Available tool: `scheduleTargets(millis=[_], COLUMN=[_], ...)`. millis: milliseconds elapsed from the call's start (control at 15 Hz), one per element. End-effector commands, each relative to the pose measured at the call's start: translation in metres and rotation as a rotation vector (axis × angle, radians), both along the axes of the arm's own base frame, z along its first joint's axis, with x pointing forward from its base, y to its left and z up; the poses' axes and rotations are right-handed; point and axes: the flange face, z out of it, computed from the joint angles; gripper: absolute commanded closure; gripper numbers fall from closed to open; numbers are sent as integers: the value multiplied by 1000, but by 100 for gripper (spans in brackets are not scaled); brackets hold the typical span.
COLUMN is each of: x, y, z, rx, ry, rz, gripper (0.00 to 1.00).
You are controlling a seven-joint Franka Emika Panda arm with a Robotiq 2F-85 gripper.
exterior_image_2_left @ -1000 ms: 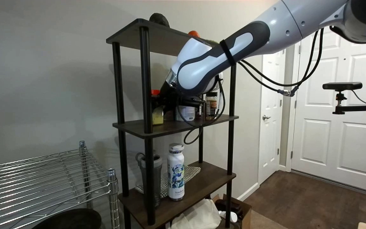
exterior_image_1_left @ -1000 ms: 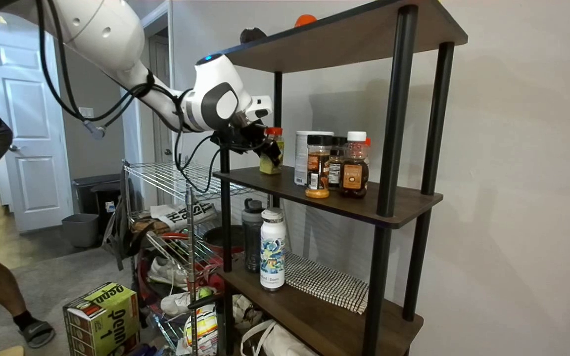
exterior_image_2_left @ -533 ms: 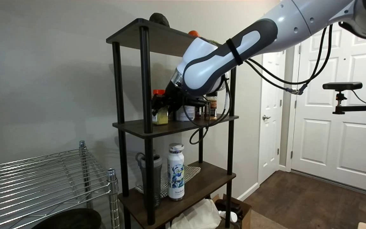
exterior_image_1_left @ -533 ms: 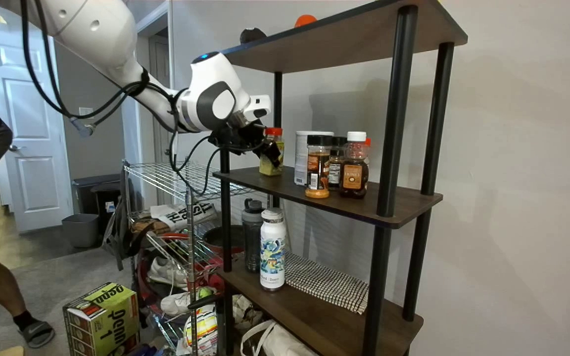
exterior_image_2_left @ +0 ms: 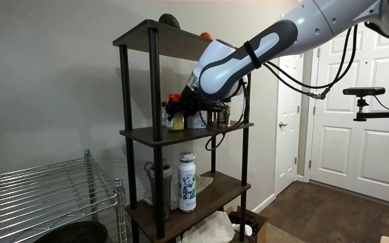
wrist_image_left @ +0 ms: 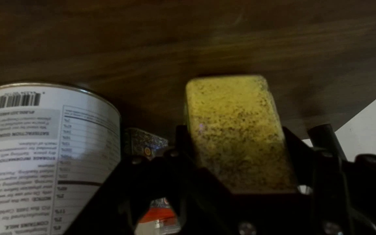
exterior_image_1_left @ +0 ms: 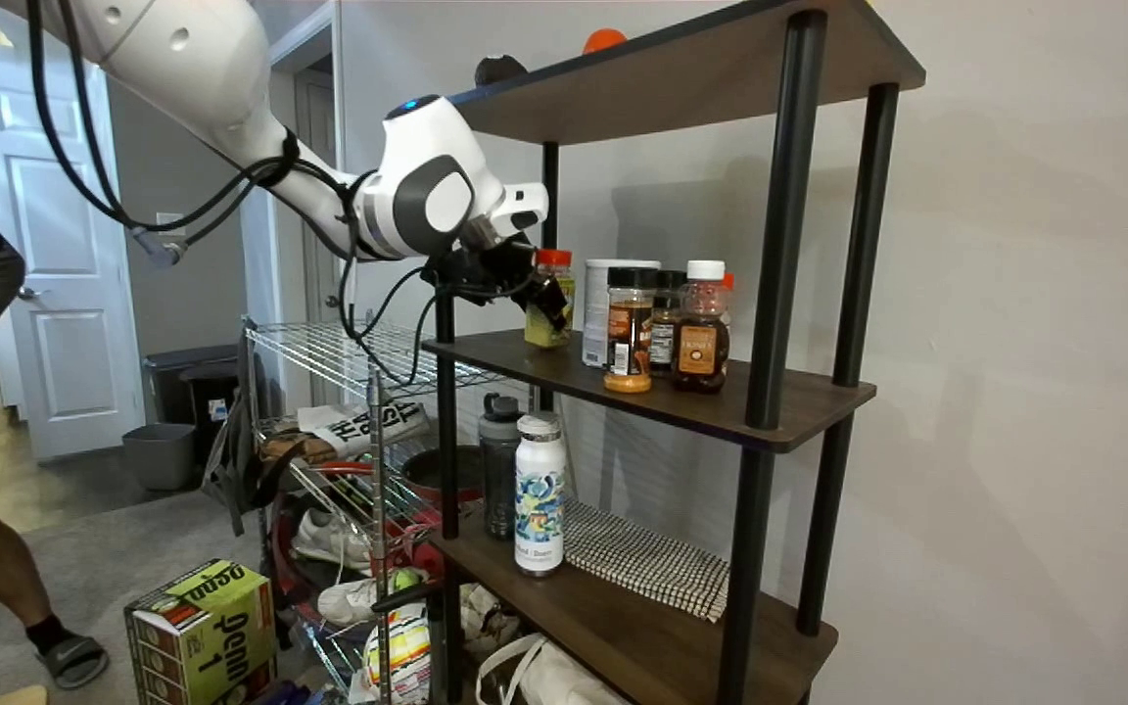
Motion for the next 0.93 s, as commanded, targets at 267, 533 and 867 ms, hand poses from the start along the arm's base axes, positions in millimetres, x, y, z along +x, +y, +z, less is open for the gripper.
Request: scheduleTargets(millis=[267, 533, 867], x=[-26, -32, -43], y=[-11, -15, -20], z=[17, 19, 23], rx=[-9, -17, -30], ry=[-18, -11, 6], rz=[20, 14, 10], gripper=[58, 58, 58])
